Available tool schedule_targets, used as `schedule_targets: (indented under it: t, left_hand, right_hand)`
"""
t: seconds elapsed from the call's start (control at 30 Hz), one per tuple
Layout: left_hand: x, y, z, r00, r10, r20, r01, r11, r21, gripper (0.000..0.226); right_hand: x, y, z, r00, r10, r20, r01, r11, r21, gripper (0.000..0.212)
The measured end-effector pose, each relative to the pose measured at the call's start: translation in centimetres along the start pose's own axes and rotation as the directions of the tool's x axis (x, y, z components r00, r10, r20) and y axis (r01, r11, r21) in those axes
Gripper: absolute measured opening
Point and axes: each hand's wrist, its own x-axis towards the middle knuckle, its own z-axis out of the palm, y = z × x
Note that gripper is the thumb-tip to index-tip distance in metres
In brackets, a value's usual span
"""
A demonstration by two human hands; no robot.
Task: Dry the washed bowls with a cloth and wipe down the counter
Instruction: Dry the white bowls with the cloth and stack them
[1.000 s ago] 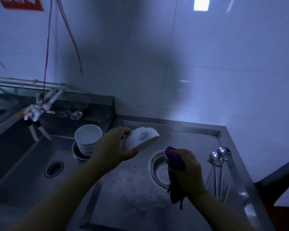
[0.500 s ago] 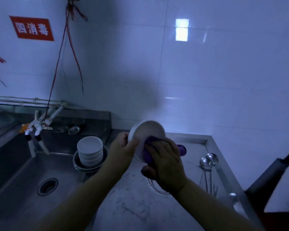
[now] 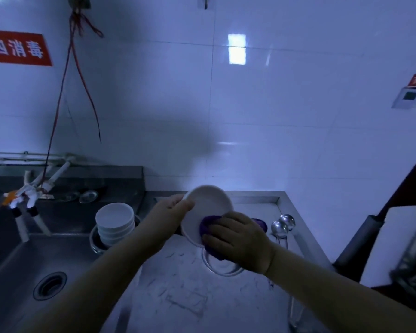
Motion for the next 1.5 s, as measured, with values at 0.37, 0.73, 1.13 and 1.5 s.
schedule_targets:
  t: [0.37, 0.73, 1.13, 1.5]
  left_hand:
    - [0.2, -0.4, 4.6, 0.953, 0.166, -0.253, -0.219, 0.955, -0.199, 0.024]
    - [2.9, 0.4, 0.8, 0.971, 0.028, 0.236, -0.064, 0.987, 0.146, 0.056]
    - [1.8, -0.9, 5.1, 0.933, 0.336, -0.125, -0.342, 0.94, -0.023, 0.022]
    - [2.2, -0.5, 5.3, 0.987, 0.154, -0.034, -0.158, 0.971, -0.182, 0.031]
  right_hand:
    - [2.2, -1.9, 1.1, 0.931, 0.357, -0.073, -0.356, 0.934, 0.026, 0.026]
    - [-1.2, 3.3, -1.7, 0.981, -0.145, 0.13, 0.144, 0.989, 0.02, 0.01]
    - [-0.3, -0.1, -0.6, 0.972, 0.234, -0.023, -0.235, 0.971, -0.037, 0.018]
    - [-0.6, 0.9, -1.4, 0.951, 0.308, -0.013, -0.308, 0.944, -0.117, 0.016]
